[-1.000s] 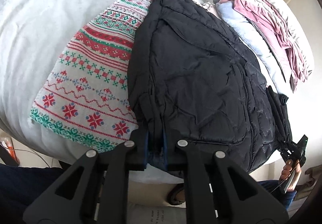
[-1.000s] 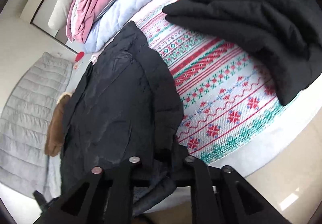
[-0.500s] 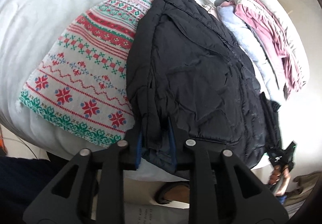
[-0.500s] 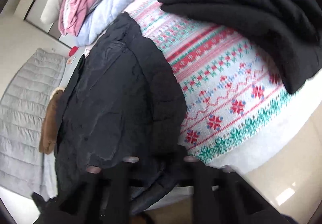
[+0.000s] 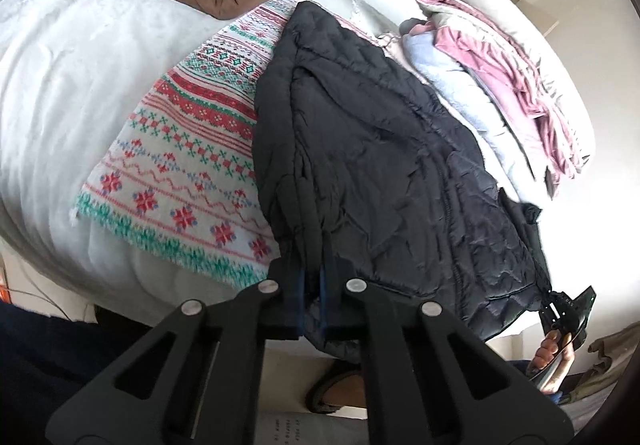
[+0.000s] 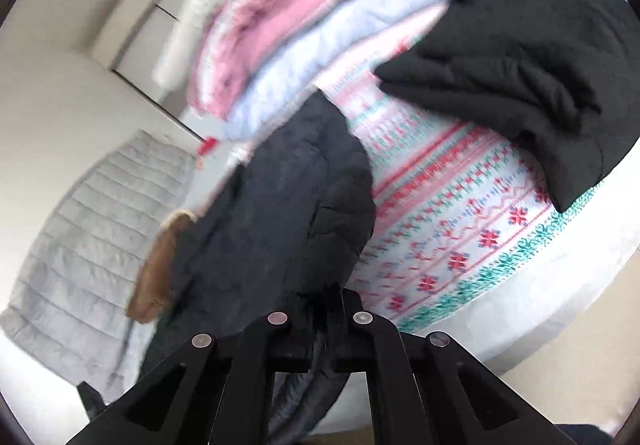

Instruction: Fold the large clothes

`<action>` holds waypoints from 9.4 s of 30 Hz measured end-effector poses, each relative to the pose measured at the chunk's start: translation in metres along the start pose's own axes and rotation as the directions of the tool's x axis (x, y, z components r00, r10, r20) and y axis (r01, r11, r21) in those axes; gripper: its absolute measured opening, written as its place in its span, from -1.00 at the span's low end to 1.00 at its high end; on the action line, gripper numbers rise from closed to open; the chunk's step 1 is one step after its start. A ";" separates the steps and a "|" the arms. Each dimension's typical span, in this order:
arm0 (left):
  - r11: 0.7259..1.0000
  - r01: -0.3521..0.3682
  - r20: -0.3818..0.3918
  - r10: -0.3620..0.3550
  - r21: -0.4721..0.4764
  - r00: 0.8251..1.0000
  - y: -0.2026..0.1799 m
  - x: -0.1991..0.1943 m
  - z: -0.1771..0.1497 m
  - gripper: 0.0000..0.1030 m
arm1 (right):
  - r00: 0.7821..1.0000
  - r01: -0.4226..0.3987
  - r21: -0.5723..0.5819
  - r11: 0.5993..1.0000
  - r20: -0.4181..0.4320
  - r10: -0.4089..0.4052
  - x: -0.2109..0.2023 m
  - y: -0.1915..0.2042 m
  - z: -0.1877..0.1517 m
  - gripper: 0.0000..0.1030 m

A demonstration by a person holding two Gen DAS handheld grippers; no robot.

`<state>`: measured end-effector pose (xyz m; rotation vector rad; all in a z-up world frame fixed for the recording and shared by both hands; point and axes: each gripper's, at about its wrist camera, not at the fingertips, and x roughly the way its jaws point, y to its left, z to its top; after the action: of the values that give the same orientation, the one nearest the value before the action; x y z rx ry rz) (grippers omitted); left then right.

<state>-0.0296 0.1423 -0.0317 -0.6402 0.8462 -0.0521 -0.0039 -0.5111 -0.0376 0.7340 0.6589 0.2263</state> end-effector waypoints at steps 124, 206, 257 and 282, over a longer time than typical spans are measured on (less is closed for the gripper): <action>0.964 -0.248 0.123 0.259 -0.100 0.958 -0.060 0.216 0.303 0.11 | 0.854 0.508 -0.192 0.840 -0.017 -0.520 0.318 0.043 0.226 0.08; 0.616 -0.408 0.064 0.501 0.674 0.863 -0.292 0.302 0.132 0.99 | 0.890 0.315 -0.210 0.925 -0.272 -0.365 0.225 0.079 0.119 0.77; 0.617 -0.262 -0.038 0.429 0.742 0.903 -0.242 0.257 0.036 1.00 | 0.874 0.345 -0.149 0.927 -0.308 -0.375 0.226 0.066 0.115 0.77; 0.656 -0.235 -0.058 0.393 0.717 0.918 -0.240 0.247 0.034 1.00 | 0.934 0.231 0.432 0.872 -0.350 -0.074 0.175 -0.052 0.089 0.77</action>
<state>0.2094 -0.1069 -0.0519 0.2551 1.0480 -0.1188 0.1863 -0.5252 -0.1070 1.1163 1.1058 0.0333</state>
